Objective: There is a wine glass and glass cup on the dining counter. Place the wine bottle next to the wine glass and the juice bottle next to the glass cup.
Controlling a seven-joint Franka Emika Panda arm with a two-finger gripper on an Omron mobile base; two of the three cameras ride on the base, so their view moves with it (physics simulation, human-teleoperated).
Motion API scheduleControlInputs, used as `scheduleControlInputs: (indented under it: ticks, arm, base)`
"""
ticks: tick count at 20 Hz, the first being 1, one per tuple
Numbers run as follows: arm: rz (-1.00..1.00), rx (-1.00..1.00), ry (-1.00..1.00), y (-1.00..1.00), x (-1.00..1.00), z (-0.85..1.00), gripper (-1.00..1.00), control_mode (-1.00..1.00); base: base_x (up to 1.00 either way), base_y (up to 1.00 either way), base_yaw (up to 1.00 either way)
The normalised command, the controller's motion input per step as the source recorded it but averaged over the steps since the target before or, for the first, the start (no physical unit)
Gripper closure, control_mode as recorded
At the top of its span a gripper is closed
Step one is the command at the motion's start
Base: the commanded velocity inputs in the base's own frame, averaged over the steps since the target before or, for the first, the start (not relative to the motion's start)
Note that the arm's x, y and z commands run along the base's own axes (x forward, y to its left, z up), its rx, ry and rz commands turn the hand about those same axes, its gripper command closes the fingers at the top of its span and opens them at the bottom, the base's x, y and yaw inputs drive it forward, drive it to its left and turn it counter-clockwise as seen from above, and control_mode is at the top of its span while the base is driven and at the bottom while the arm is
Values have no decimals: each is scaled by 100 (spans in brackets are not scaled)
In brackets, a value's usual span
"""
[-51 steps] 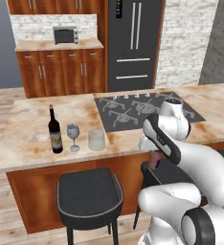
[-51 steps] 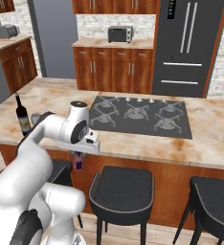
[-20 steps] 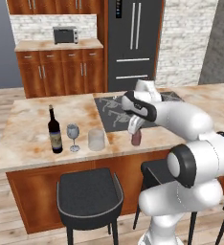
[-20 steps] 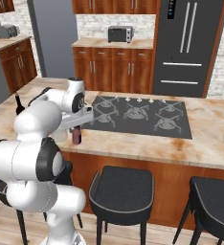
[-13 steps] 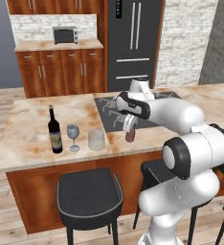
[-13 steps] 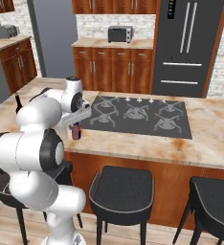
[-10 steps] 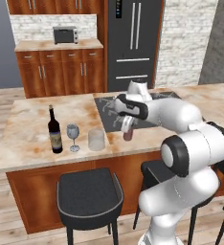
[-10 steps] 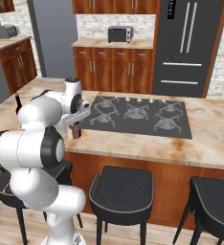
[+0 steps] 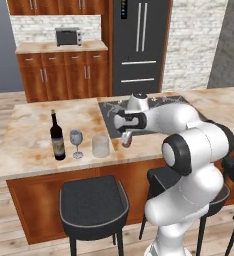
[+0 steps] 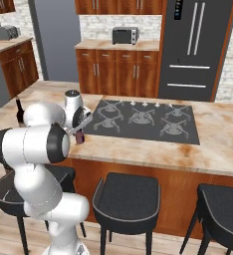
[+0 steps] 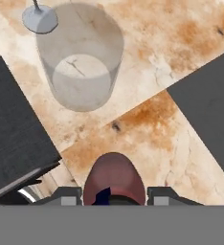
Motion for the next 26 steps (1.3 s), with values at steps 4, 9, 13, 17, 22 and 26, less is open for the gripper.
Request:
scheduleControlInputs:
  ticks: [4,9,13,17,22,26]
  arm:
    - [3,2,0,8,41,-19,100,-100]
    - [3,2,0,19,20,-18,100,-100]
    - [2,0,0,17,15,-14,100,-100]
    - [3,0,0,14,13,-15,100,-100]
    - [8,0,0,5,6,-15,100,-100]
    - [9,0,0,1,4,-18,100,-100]
  base:
    - [0,0,0]
    - [0,0,0]
    - [0,0,0]
    - [0,0,0]
    - [0,0,0]
    - [0,0,0]
